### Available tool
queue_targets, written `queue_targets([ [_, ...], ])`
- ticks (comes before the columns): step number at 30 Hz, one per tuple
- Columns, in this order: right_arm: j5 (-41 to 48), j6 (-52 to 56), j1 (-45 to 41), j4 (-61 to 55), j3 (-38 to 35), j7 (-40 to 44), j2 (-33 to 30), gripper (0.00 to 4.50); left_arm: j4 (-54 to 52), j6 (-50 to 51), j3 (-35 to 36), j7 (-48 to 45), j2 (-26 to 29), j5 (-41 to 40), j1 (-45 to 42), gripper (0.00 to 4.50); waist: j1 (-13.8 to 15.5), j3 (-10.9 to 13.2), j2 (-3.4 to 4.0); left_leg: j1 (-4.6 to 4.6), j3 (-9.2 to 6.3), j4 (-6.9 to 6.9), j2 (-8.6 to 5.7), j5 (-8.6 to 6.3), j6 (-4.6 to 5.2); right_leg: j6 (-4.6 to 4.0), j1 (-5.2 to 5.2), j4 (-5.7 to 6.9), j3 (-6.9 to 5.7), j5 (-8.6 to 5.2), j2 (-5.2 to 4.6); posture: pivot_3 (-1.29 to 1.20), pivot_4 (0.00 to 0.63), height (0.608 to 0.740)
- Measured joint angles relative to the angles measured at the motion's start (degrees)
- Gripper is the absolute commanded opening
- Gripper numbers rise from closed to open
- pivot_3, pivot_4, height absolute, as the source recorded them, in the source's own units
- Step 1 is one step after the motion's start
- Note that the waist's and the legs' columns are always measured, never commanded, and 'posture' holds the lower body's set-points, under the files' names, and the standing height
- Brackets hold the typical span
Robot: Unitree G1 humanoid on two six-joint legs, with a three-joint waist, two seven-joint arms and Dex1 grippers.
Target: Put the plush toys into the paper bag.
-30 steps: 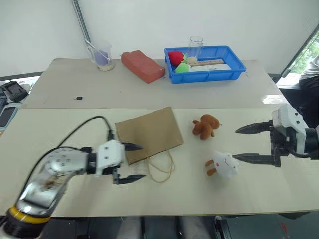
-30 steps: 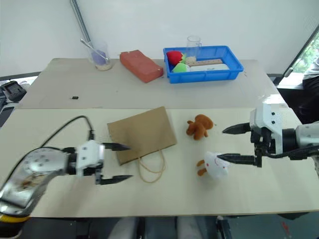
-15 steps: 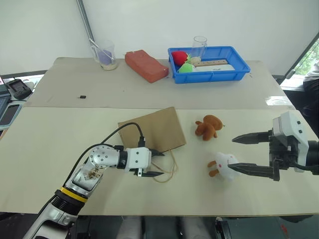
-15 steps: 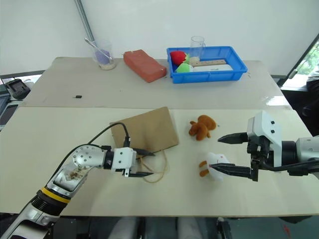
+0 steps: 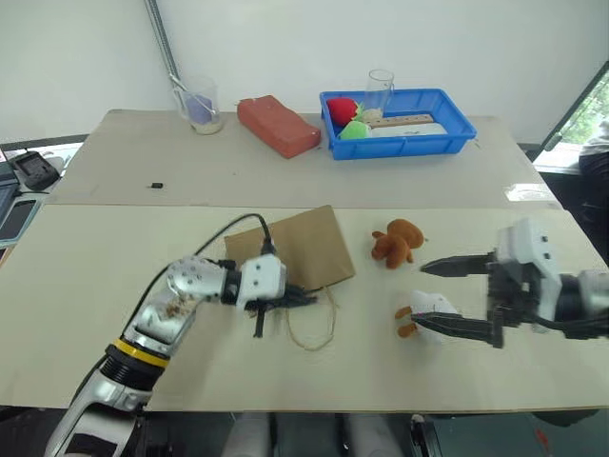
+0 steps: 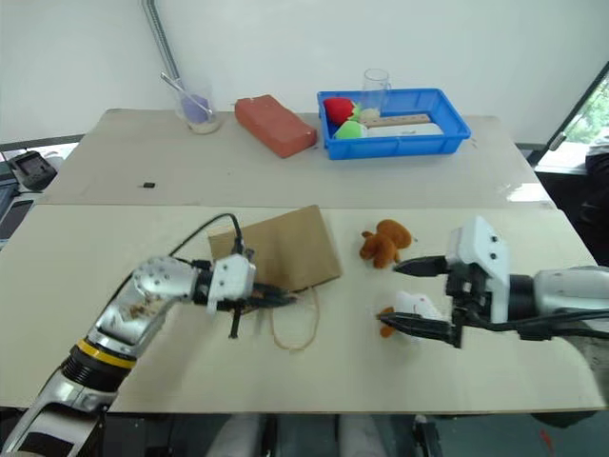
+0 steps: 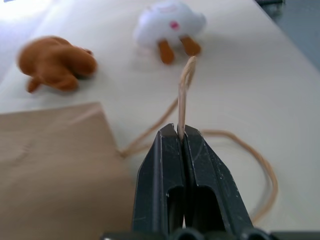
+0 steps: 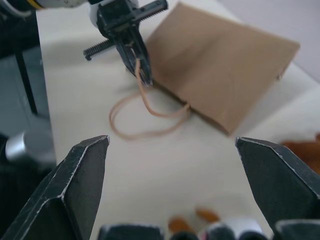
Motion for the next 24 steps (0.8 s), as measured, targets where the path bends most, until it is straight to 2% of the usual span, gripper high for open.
queue_targets([
  [3,-2.6,0.1,-2.6,-0.3,8.5,-6.5,6.1,3.65,0.4,9.1,2.9,0.0,-0.3,-5.6,-4.2,0.0,0.0,0.0,0.0,-0.06,-0.05,0.03,-0.03,0.0,0.0,0.01,-0.06,0.02,-0.03,-0.01,-0.01,0.0,0.15,0.74],
  [5,-4.9,0.1,-4.0,-0.1,12.9,-9.6,9.6,2.92,1.5,14.4,4.5,0.8,-1.0,-8.1,-6.9,0.0,0.1,0.0,0.0,-0.1,-0.08,0.07,-0.03,0.0,0.0,0.01,-0.07,0.01,-0.05,-0.01,-0.02,0.0,0.15,0.74],
  [13,-14.8,-2.9,-8.8,6.8,24.3,-18.9,23.3,0.15,2.1,26.0,6.7,6.5,-4.5,-12.5,-9.7,0.0,0.1,0.0,0.0,-0.1,-0.13,0.08,-0.04,0.0,0.0,0.0,-0.09,0.05,-0.08,0.0,-0.01,0.0,0.15,0.74],
  [24,-26.3,-10.5,-13.0,24.7,29.2,-27.6,39.0,0.07,-2.0,32.7,8.2,13.9,-8.6,-15.8,-9.7,0.0,-0.2,0.0,0.01,-0.09,-0.13,0.07,-0.04,0.01,-0.01,-0.04,-0.13,0.09,-0.07,0.02,-0.03,0.0,0.15,0.74],
])
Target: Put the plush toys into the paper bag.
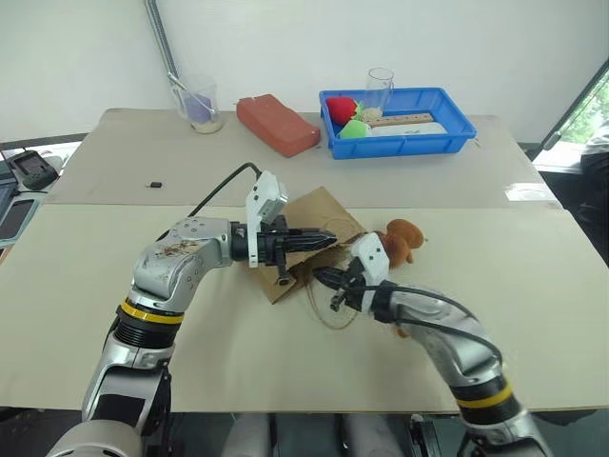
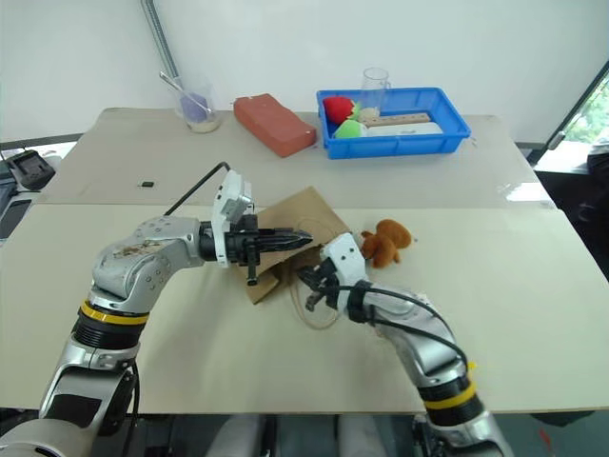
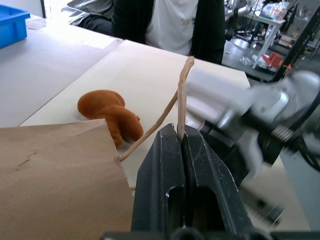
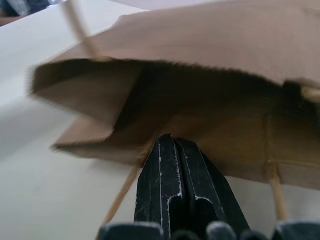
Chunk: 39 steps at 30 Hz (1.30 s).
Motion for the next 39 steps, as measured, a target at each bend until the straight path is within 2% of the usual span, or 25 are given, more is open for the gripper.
queue_targets([
  [11,-8.8,-12.0,-2.9,15.9,0.6,-3.6,8.8,0.07,-0.3,5.4,3.8,6.9,-2.6,-3.8,-0.2,0.0,-0.9,0.0,0.0,0.02,-0.06,-0.05,0.0,0.01,-0.02,-0.01,-0.04,0.1,-0.02,0.01,-0.02,0.0,0.15,0.74],
  [17,-11.6,-13.1,-2.9,17.9,0.6,-6.0,10.8,0.07,0.1,5.2,5.2,9.5,-2.7,-4.0,-2.2,0.0,-1.1,0.0,-0.01,0.1,-0.09,-0.08,0.01,0.05,-0.08,-0.03,-0.01,0.17,-0.02,0.02,-0.01,0.0,0.15,0.74],
  [22,-12.2,-12.2,-1.9,16.9,0.2,-6.9,11.5,0.07,0.1,0.3,8.7,12.8,-1.7,-2.3,-10.1,0.0,-1.0,-0.1,-0.03,0.26,-0.08,-0.15,-0.01,0.05,-0.09,-0.03,0.13,0.13,-0.01,0.02,-0.02,0.0,0.15,0.74],
  [28,-13.2,-11.6,-2.1,17.4,-0.1,-7.5,12.0,0.07,1.3,-6.5,10.8,15.7,-1.9,0.7,-15.6,0.0,-1.0,-0.1,-0.06,0.26,-0.07,-0.17,-0.02,0.05,-0.1,-0.03,0.13,0.1,-0.01,0.02,-0.02,0.0,0.15,0.74],
  [35,-13.3,-11.5,-2.6,18.0,-0.2,-6.5,12.1,0.07,1.9,-12.8,7.8,13.2,-0.1,5.9,-15.3,0.0,-1.1,-0.1,-0.07,0.25,-0.06,-0.16,-0.02,0.05,-0.1,-0.03,0.13,0.09,-0.01,0.02,-0.01,0.0,0.15,0.74],
  [39,-13.2,-11.5,-3.1,18.0,-0.4,-5.3,12.0,0.07,-2.2,-12.3,5.8,11.5,0.5,5.9,-9.6,0.0,-1.3,-0.1,-0.06,0.3,-0.05,-0.19,0.02,0.05,-0.1,-0.03,0.11,0.16,0.01,0.02,0.02,0.0,0.15,0.74],
])
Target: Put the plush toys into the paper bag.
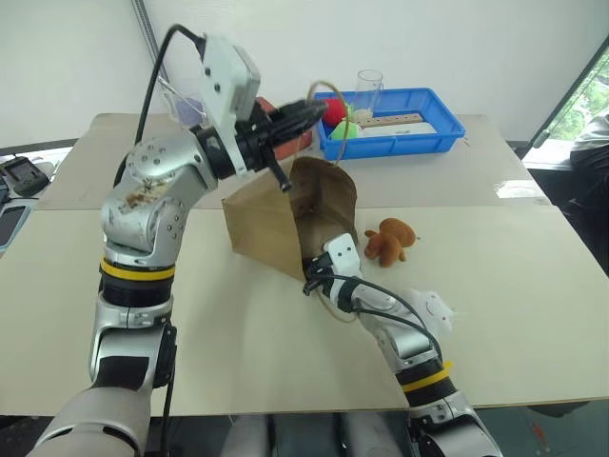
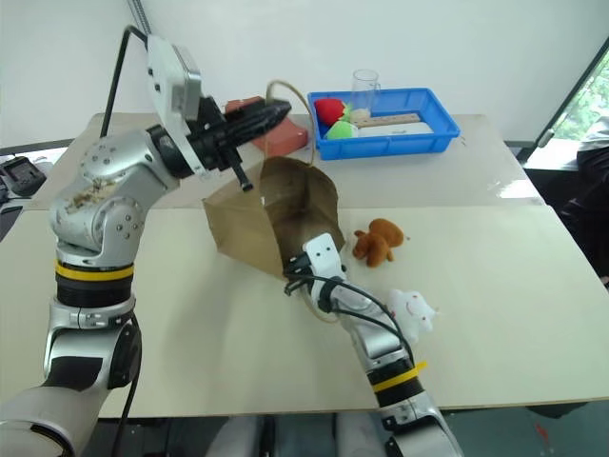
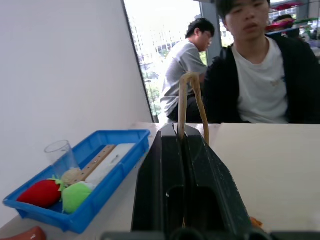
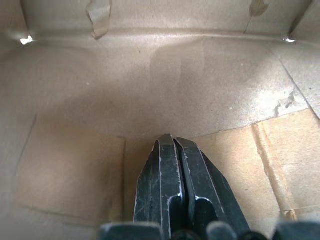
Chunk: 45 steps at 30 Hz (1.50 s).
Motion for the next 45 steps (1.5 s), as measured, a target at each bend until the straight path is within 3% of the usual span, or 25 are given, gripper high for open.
queue_targets([
  [2,0.1,0.6,0.0,-0.6,-0.2,0.8,-0.7,0.32,-1.5,0.3,-1.0,-0.3,-0.1,0.0,3.1,0.0,0.1,0.0,0.0,-0.04,0.0,0.01,-0.02,0.0,0.0,0.0,-0.02,0.0,0.0,0.0,-0.02,0.0,0.15,0.74],
  [7,1.2,5.2,0.1,-5.1,-1.0,3.9,-5.4,1.96,-3.2,0.1,-2.5,0.1,-0.7,0.3,7.1,0.0,0.7,0.0,0.0,-0.25,-0.05,0.04,-0.13,0.01,0.0,0.01,-0.09,-0.15,-0.03,0.0,-0.12,0.0,0.15,0.74],
  [14,7.2,14.7,3.5,-26.5,-5.9,15.6,-25.4,4.36,-4.7,0.1,-3.7,0.7,-2.2,0.1,9.8,0.0,0.8,0.0,-0.01,-0.36,-0.09,0.0,-0.21,-0.03,0.05,0.09,-0.13,-0.26,-0.07,-0.04,-0.18,0.0,0.15,0.74],
  [15,8.5,15.8,3.9,-29.1,-7.5,17.7,-28.7,4.44,-4.7,0.1,-3.8,0.7,-2.2,0.1,10.2,0.0,0.7,0.0,-0.02,-0.34,-0.1,0.01,-0.21,-0.03,0.06,0.1,-0.08,-0.28,-0.09,-0.04,-0.17,0.0,0.15,0.74],
  [19,11.1,16.3,5.6,-33.9,-12.6,24.6,-40.3,4.44,-4.6,0.1,-4.7,0.3,-2.8,0.1,10.7,0.0,0.5,0.0,-0.04,-0.29,-0.06,0.04,-0.21,-0.03,0.06,0.12,-0.01,-0.3,-0.06,-0.06,-0.15,0.0,0.15,0.74],
  [21,10.0,14.0,5.5,-33.1,-13.8,25.2,-42.3,4.44,-4.5,0.1,-4.7,0.2,-2.9,0.1,10.7,0.0,0.2,0.0,-0.05,-0.24,-0.02,0.03,-0.2,-0.03,0.06,0.12,-0.01,-0.28,-0.03,-0.06,-0.14,0.0,0.15,0.74],
  [26,1.0,3.4,3.1,-22.8,-8.1,24.2,-43.5,4.44,-4.3,0.1,-4.7,-0.2,-3.5,0.0,10.7,0.0,0.3,0.0,-0.05,-0.25,0.01,0.03,-0.2,-0.02,0.06,0.12,-0.03,-0.27,0.0,-0.05,-0.13,0.0,0.15,0.74],
  [33,-6.0,-4.5,-3.7,-5.9,-1.1,22.8,-37.1,4.44,-3.9,0.4,-4.4,-0.2,-3.8,-0.2,10.7,0.0,0.4,0.1,-0.06,-0.28,-0.01,0.03,-0.23,-0.02,0.06,0.1,-0.06,-0.27,0.01,-0.04,-0.18,0.0,0.15,0.74],
  [34,-6.4,-4.8,-4.4,-4.4,-1.0,22.7,-36.6,3.9,-3.9,0.6,-4.3,-0.2,-3.8,-0.3,10.7,0.0,0.4,0.1,-0.06,-0.3,-0.02,0.03,-0.24,-0.02,0.06,0.1,-0.06,-0.28,0.0,-0.04,-0.19,0.0,0.15,0.74],
  [45,-10.3,-8.2,-7.2,1.8,-0.3,22.7,-35.7,0.25,-4.2,2.7,-3.0,0.2,-3.4,-2.4,10.7,0.0,0.5,0.1,-0.05,-0.27,-0.02,0.03,-0.27,-0.02,0.06,0.1,-0.04,-0.27,0.0,-0.04,-0.23,0.0,0.15,0.74],
])
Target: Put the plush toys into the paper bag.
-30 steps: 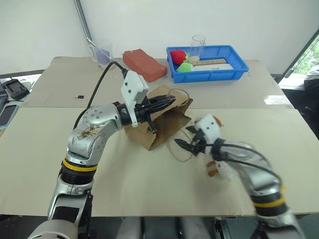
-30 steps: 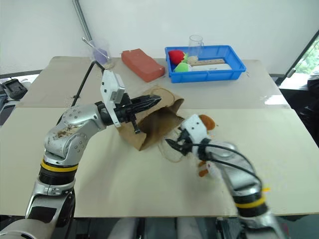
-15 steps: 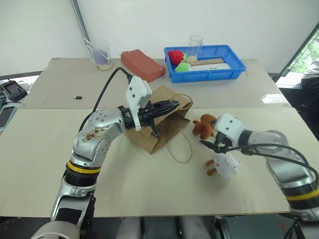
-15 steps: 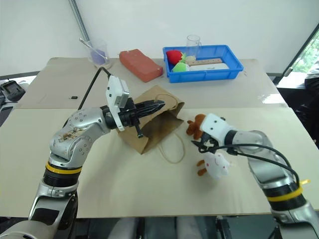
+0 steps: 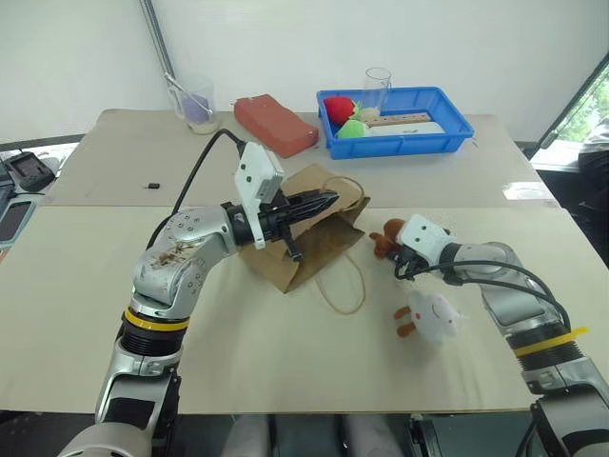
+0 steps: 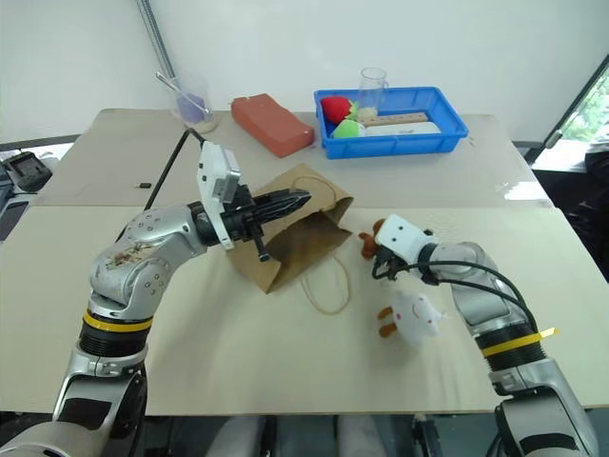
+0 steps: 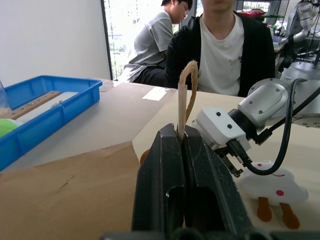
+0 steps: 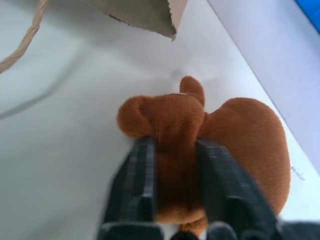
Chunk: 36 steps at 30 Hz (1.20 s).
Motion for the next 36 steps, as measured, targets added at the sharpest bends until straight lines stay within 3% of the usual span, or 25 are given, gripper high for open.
queue_targets([
  [1,0.0,-1.0,0.0,0.1,0.0,0.0,0.1,0.03,0.0,0.2,0.1,0.0,0.0,-0.1,0.0,0.0,-0.1,0.0,0.0,0.0,0.0,0.0,0.0,0.0,0.0,0.0,0.0,0.0,0.0,0.0,0.0,0.0,0.15,0.74],
  [6,2.9,-3.7,0.5,-1.1,-1.3,5.2,-2.3,0.03,0.7,1.0,1.6,0.8,-0.2,-1.3,-1.1,0.0,-0.1,0.0,0.01,-0.03,-0.01,0.0,0.0,0.0,0.0,0.0,-0.03,0.01,0.0,0.0,0.0,0.0,0.15,0.74],
  [11,15.2,2.1,3.5,-17.0,-6.6,18.1,-10.0,0.03,2.1,2.0,3.1,0.7,-0.3,-2.5,-2.5,0.0,0.2,0.0,0.01,-0.06,-0.08,0.0,0.01,-0.02,0.02,0.02,0.01,-0.05,-0.06,-0.01,0.0,0.0,0.15,0.74],
  [15,22.0,8.6,3.9,-27.4,-6.9,20.5,-10.1,0.03,2.1,2.5,3.2,-0.3,-0.3,-3.8,-3.0,0.0,-0.1,0.0,0.01,0.0,-0.07,0.01,0.04,-0.01,0.02,0.02,0.01,0.02,-0.05,-0.01,0.02,0.0,0.15,0.74],
  [21,20.8,11.8,0.2,-29.0,-2.4,15.4,-3.0,0.03,1.9,3.4,2.2,-0.9,-0.5,-4.4,-3.0,0.0,-0.1,0.0,0.01,0.01,-0.06,0.04,0.03,0.0,-0.01,0.01,0.0,0.06,-0.04,-0.01,0.04,0.0,0.15,0.74],
  [33,9.4,7.1,-8.9,-15.5,5.3,5.7,11.8,0.03,-1.0,6.2,1.9,-1.0,-0.2,-6.5,-2.9,0.0,-0.1,0.0,0.01,-0.05,-0.08,0.02,0.01,0.01,-0.01,0.0,-0.09,0.08,-0.04,0.0,-0.01,0.0,0.15,0.74],
  [36,7.9,7.2,-9.3,-14.5,5.4,2.9,14.4,1.09,-1.0,6.9,2.3,0.3,-0.2,-6.4,-2.9,0.0,-0.1,0.0,0.01,-0.05,-0.1,0.02,0.01,0.01,-0.01,0.0,-0.1,0.11,-0.06,0.0,-0.01,0.0,0.15,0.74],
])
